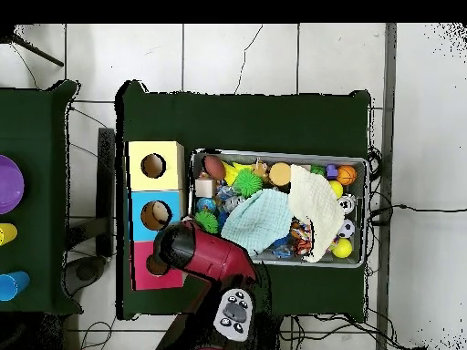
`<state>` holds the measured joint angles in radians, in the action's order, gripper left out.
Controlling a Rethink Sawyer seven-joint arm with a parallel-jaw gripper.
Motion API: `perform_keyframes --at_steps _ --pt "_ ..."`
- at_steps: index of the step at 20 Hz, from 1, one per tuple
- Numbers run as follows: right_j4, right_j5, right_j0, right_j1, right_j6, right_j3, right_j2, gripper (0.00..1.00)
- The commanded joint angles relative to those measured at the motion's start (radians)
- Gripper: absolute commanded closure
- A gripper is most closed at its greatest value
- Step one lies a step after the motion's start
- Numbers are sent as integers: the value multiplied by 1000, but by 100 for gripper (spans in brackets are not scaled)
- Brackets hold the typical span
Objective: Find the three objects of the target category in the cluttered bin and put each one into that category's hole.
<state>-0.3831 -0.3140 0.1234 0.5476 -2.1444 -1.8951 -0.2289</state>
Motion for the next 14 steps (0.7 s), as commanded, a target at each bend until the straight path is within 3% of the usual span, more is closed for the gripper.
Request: perform_keyframes --at_steps 1,8,14 --pt "-3 -142 4 56 -155 4 38 100" --pt "2 -155 7 66 -158 6 31 100" --pt "25 -193 44 75 -165 12 -23 100"
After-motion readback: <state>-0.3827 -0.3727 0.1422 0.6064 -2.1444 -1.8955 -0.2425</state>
